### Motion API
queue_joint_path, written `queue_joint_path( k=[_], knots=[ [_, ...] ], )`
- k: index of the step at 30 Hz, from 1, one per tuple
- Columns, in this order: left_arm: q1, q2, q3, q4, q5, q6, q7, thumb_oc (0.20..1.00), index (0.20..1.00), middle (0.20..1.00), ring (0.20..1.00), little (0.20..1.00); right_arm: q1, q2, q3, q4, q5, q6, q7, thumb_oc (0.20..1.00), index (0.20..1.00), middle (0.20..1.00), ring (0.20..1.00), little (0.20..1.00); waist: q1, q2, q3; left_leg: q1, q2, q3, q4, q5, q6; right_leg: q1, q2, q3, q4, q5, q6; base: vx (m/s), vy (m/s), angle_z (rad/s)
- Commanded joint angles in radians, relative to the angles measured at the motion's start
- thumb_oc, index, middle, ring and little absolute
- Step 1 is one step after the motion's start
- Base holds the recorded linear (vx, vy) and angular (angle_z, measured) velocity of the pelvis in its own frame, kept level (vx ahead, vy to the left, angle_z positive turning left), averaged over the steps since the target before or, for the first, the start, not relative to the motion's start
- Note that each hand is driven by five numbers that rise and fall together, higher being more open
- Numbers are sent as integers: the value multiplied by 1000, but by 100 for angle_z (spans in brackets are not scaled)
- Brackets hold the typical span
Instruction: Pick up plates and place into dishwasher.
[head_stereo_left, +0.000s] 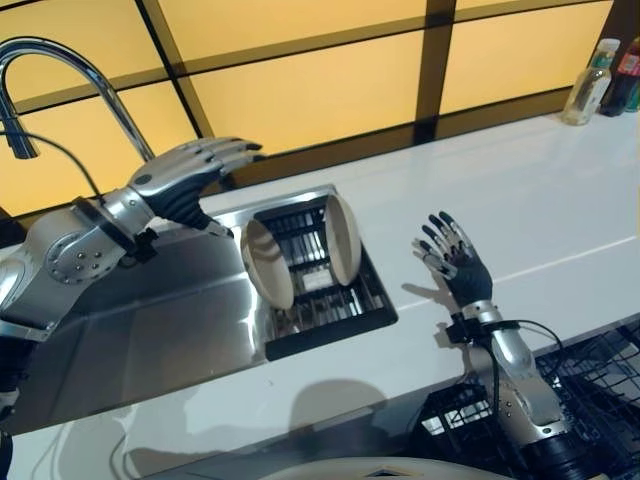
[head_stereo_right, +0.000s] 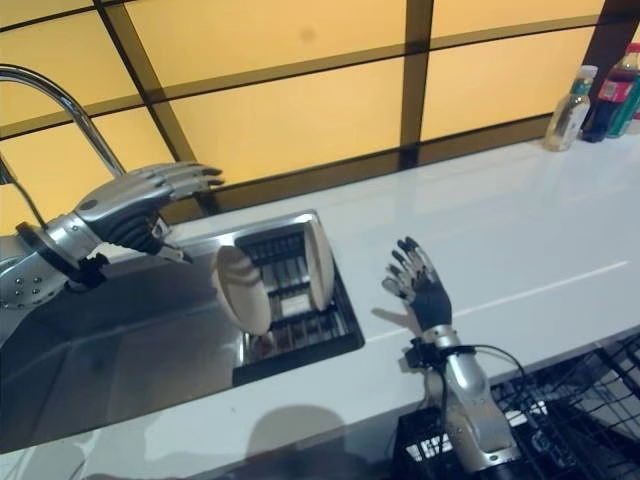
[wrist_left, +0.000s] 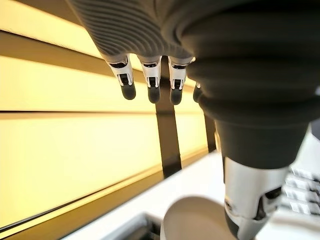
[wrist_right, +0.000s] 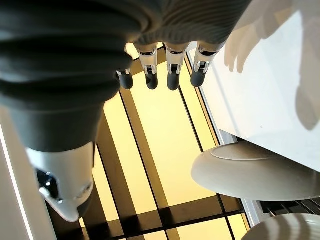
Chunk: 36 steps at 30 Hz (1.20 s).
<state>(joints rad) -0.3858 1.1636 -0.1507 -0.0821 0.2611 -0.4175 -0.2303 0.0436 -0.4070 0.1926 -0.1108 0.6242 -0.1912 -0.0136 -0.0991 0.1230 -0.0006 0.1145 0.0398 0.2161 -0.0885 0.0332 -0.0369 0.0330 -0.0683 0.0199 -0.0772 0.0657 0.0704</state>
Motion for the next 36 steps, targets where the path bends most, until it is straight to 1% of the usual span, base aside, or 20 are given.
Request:
queue_joint_path(
  k=[1,3,5,7,10,19,26,30,33,36],
  knots=[
    [-145,85,-55,16,-8,32,-68,1000,1000,1000,1000,1000,-97,-20,41,-53,34,-56,-11,1000,1000,1000,1000,1000,-25,-32,-7,-58,5,-76,18,-37,7,-22,-65,-41,65,-47,101,0,0,0],
    [-201,103,-108,8,12,51,-105,1000,1000,1000,1000,1000,-100,-27,48,-46,42,-61,-6,1000,1000,1000,1000,1000,-28,-31,-8,-58,5,-75,19,-38,6,-20,-65,-44,67,-47,102,0,0,0],
    [-253,123,-158,19,0,52,-121,1000,1000,1000,1000,1000,-97,-31,53,-47,49,-66,-6,1000,1000,1000,1000,1000,-31,-31,-10,-59,4,-73,19,-38,6,-22,-65,-44,68,-48,103,0,0,0],
    [-286,124,-196,37,10,48,-122,1000,1000,1000,1000,1000,-96,-30,58,-46,49,-70,-11,1000,1000,1000,1000,1000,-33,-31,-11,-59,4,-72,18,-39,7,-24,-65,-43,68,-47,105,0,0,0],
    [-292,128,-229,67,25,39,-136,1000,1000,1000,1000,1000,-89,-32,61,-45,49,-78,-14,1000,1000,1000,1000,1000,-38,-30,-10,-59,4,-68,18,-40,9,-28,-63,-37,70,-46,106,0,0,0],
    [-167,138,-178,110,61,-3,-152,1000,1000,1000,1000,1000,-66,-47,38,-60,62,-73,-4,1000,1000,1000,1000,1000,-52,-28,2,-53,6,-50,20,-42,10,-31,-57,-18,67,-40,105,0,0,0],
    [-128,123,-188,153,82,-21,-170,1000,1000,1000,1000,1000,-62,-51,29,-58,67,-78,1,1000,1000,1000,1000,1000,-60,-27,7,-54,6,-43,16,-43,13,-39,-53,-12,67,-36,104,0,0,0],
    [-120,117,-201,171,73,-10,-189,1000,1000,1000,1000,1000,-53,-55,24,-67,69,-76,3,1000,1000,1000,1000,1000,-69,-25,11,-53,6,-37,17,-43,14,-44,-52,-6,71,-36,103,0,0,0],
    [-114,109,-219,218,66,-9,-208,1000,1000,1000,1000,1000,-52,-57,22,-61,72,-78,11,1000,1000,1000,1000,1000,-75,-23,15,-51,5,-33,17,-44,16,-46,-50,-2,71,-34,103,20,3,-3],
    [-105,96,-234,246,72,-12,-191,1000,1000,1000,1000,1000,-48,-56,24,-61,70,-77,15,1000,1000,1000,1000,1000,-82,-21,17,-49,5,-29,16,-44,17,-48,-48,3,72,-34,103,35,6,-7]
  ],
)
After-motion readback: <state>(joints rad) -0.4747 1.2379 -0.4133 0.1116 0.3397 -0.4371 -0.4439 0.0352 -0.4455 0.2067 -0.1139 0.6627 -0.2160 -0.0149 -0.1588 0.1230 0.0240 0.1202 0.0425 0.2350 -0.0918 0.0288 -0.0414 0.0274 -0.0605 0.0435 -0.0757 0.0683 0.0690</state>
